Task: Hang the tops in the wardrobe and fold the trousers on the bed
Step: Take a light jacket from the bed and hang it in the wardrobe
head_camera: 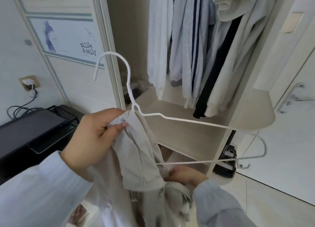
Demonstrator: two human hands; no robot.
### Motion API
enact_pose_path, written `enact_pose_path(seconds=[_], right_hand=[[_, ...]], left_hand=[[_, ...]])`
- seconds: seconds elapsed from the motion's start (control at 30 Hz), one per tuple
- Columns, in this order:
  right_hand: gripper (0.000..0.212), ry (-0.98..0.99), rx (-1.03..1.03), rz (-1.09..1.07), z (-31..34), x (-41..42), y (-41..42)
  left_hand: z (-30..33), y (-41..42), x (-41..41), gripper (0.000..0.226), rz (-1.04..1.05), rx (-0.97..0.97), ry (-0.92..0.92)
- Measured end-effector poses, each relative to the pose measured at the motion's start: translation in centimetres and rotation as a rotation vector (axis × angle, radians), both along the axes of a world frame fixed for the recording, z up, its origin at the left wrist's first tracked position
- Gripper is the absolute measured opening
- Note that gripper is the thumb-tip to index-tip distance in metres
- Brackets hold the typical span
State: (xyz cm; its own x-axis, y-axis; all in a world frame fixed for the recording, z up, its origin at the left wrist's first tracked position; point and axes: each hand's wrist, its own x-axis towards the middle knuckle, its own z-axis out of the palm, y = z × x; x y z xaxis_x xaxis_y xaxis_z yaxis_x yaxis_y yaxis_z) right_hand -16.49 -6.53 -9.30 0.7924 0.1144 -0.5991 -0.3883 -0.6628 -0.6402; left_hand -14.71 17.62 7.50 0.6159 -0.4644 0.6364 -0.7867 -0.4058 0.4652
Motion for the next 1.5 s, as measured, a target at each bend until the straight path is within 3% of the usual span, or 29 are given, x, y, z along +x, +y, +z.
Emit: enact_pose_path(seconds=[0.03,0.1,0.17,0.23,0.43,0.53,0.6,0.67,0.7,0.8,0.87,0.9,0.97,1.03,1.1,1.17,1.27,1.4,1.47,1.5], right_hand=[[0.024,-0.017,-0.002,0.001,-0.5,0.3,0.4],[0.020,-0.051,0.128,-0.187,-0.5,0.9,0.6],[0.021,-0.022,0.466,-0.538,0.4,1.7,-0.2],[0.019,0.014,0.693,-0.738,2.1,2.4,-1.1],[0.019,-0.151,0.561,-0.870,5.4,5.0,-2.2],[0.029,-0.160,0.570,-0.925,6.0,5.4,-2.7],[0.028,-0.204,0.603,-0.942,7.5,5.2,-1.6],[0.016,-0.307,0.558,-0.860,9.2,4.4,0.7],[0.013,-0.393,0.514,-0.718,10.0,3.4,2.0],[0.013,-0.485,0.497,-0.017,12.1,0.1,4.3],[0.009,-0.640,0.218,0.307,11.6,-0.1,2.8],[0.011,-0.817,-0.013,0.301,10.8,0.4,1.4],[0.040,-1.089,-0.438,0.166,9.7,1.3,-1.5],[0.050,-1.030,-0.709,0.117,8.9,1.8,-3.4],[0.035,-0.859,-0.822,0.135,8.6,1.7,-4.6],[0.022,-0.794,-0.828,0.137,8.8,1.4,-5.0],[0.022,-0.819,-0.758,0.176,8.8,1.3,-4.0],[0.020,-0.790,-0.331,0.252,9.3,0.4,-2.2],[0.013,-0.783,-0.194,0.166,10.1,0.4,-3.9],[0.021,-0.799,-0.158,0.086,10.5,0.3,-5.0]], left_hand=[[-0.3,0.7,0.1,0.018,0.041,-0.016,-0.008],[-1.2,2.5,0.8,0.018,0.128,-0.024,-0.040],[-2.2,4.4,1.5,0.022,0.189,-0.001,-0.068],[-3.6,6.1,2.1,0.021,0.181,0.044,-0.063],[-8.4,9.1,3.4,0.028,0.366,0.325,-0.187],[-10.1,8.8,2.8,0.017,0.406,0.442,-0.344],[-11.6,7.5,2.3,0.017,0.458,0.457,-0.319],[-13.0,5.2,2.0,0.023,0.550,0.389,-0.147],[-13.6,4.0,2.1,0.026,0.586,0.318,-0.055],[-14.9,1.3,2.1,0.024,0.593,0.030,0.146],[-15.0,0.6,1.5,0.023,0.502,-0.130,0.172],[-14.9,0.4,1.1,0.022,0.460,-0.173,0.166],[-14.5,0.2,0.6,0.017,0.403,-0.206,0.134],[-13.9,-0.1,0.8,0.015,0.356,-0.202,0.104],[-13.6,-0.3,1.2,0.015,0.311,-0.172,0.078],[-13.3,-0.6,1.5,0.016,0.280,-0.097,0.021],[-12.5,-2.2,1.7,0.020,0.240,0.018,-0.013],[-11.6,-4.4,2.3,0.023,0.086,0.078,0.016],[-10.7,-3.5,3.3,0.021,0.111,0.110,-0.004],[-10.3,-2.6,3.9,0.026,0.158,0.122,-0.021]])
